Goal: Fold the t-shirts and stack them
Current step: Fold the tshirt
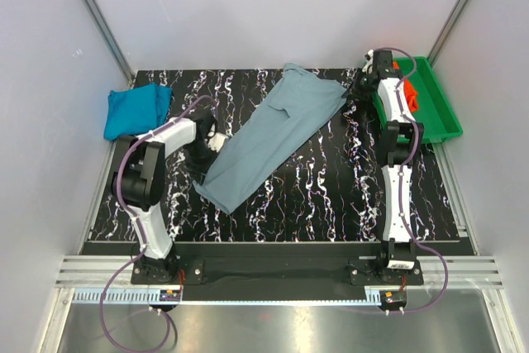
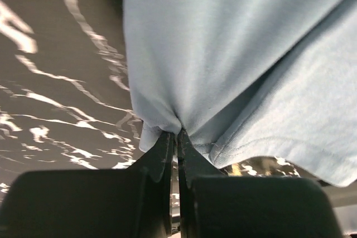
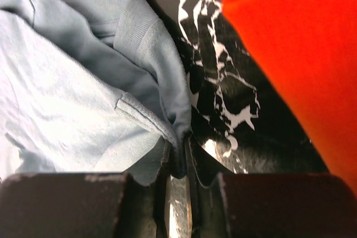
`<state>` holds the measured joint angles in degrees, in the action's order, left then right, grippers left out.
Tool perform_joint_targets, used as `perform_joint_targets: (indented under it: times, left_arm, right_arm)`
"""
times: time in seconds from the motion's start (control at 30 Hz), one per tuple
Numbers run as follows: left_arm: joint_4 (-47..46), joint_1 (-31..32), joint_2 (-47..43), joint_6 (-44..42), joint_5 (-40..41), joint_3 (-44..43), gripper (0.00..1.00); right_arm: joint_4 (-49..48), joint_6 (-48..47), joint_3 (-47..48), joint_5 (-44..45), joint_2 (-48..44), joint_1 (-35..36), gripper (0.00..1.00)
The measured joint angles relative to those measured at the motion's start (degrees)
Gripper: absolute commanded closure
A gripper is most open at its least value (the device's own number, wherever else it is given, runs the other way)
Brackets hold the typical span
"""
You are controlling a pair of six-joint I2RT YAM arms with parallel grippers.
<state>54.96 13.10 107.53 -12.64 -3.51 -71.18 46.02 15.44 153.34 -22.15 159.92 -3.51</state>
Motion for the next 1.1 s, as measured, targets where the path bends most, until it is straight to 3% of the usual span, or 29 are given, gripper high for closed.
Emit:
perform_joint_targets:
  times: [0.3,0.33,0.37,0.4,0.43,0.47,0.53,0.6,0.73,0.9,1.0,1.03,1.1]
  left_arm:
    - [0.61,4.04,-3.82,-0.81,-2.73,3.41,1.0]
    - [0.59,4.52,-4.24,-0.83,-2.99,4.0,1.0]
    - [0.57,4.94,-4.5,-0.83,-3.23,4.44,0.58]
    - [0.59,5.51,-4.79,-0.98,-3.34,4.76,0.41]
    - [0.87,6.01,-5.07,-0.72,-3.32,4.85,0.29]
    - [1.31,6.27,-5.4,-0.87,-3.1,4.85,0.23]
    - [2.62,6.29,-6.47,-0.68,-2.45,4.83,0.22]
    - [3.67,6.27,-7.72,-0.63,-1.95,4.68,0.22]
    - [3.87,5.62,-9.68,-0.61,-0.94,4.39,0.26]
    - [3.96,3.78,-9.68,-0.55,-2.51,4.33,0.44]
    - [4.94,3.04,-7.98,-0.68,-4.63,3.37,0.65]
    - [5.18,3.04,-7.37,-0.63,-5.22,3.08,0.82]
    - [5.88,3.06,-6.23,-0.7,-6.54,2.4,0.94]
  right_arm:
    - [-2.38,0.46,2.19,0.04,1.77,0.17,0.99]
    - [-2.51,0.48,2.58,0.02,2.03,0.22,0.88]
    - [-2.69,0.5,2.93,0.04,2.27,0.26,0.75]
    - [-2.8,0.59,3.06,0.04,2.38,0.33,0.63]
    - [-2.91,0.72,3.08,0.15,2.38,0.37,0.43]
    - [-3.13,0.87,3.08,0.46,2.38,0.42,0.34]
    - [-4.24,0.24,3.13,0.57,1.97,0.39,0.21]
    - [-4.35,-0.42,1.99,1.42,0.72,0.28,0.2]
    - [-3.3,-1.25,-3.74,2.21,-4.02,0.07,0.18]
    - [-2.49,0.52,-12.5,0.33,-12.92,0.11,0.2]
    - [-2.71,2.64,-16.41,-2.84,-17.11,0.46,0.24]
    - [-2.78,3.39,-17.53,-4.15,-18.08,0.74,0.25]
    - [-3.26,4.79,-19.34,-7.06,-19.1,1.66,0.25]
